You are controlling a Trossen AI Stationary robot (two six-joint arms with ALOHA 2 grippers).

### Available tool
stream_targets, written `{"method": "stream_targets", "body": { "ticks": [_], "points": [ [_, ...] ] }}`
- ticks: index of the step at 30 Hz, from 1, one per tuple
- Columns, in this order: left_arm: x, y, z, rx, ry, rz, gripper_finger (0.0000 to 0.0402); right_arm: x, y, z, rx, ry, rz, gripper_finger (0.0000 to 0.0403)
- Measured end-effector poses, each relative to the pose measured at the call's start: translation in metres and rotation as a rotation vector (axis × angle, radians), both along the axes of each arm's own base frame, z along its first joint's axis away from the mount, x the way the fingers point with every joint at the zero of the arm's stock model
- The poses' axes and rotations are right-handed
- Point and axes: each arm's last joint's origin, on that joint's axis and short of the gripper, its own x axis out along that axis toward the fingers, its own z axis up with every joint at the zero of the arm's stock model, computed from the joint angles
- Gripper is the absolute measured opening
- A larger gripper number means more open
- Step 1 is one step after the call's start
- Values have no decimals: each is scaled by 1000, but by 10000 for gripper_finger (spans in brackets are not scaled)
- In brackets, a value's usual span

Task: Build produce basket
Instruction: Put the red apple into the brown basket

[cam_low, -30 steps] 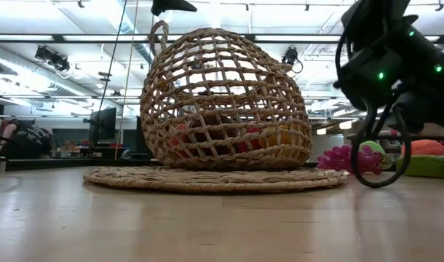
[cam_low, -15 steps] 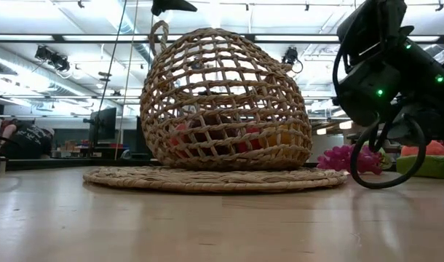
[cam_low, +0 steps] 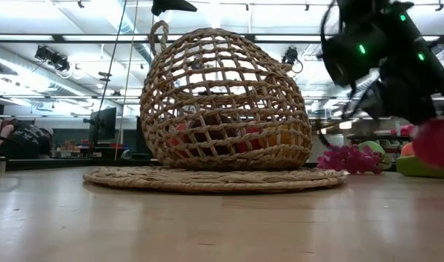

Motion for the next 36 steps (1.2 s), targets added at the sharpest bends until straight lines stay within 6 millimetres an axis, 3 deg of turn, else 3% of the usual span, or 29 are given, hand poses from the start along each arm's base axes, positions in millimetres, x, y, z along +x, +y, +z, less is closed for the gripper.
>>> {"method": "stream_targets", "body": {
  "ticks": [8,19,27,36],
  "points": [
    [-1,0,-2,-5,23,-1,357,23,-3,79,72,-367,-25,364],
    [0,-1,-3,-38,13,9,357,54,-40,197,115,-1203,-162,365],
    [0,-1,-2,-70,0,21,357,76,-76,252,174,-1789,-234,365],
    [0,-1,-3,-112,-13,37,357,72,-106,292,231,-2202,-327,365]
  ]
}}
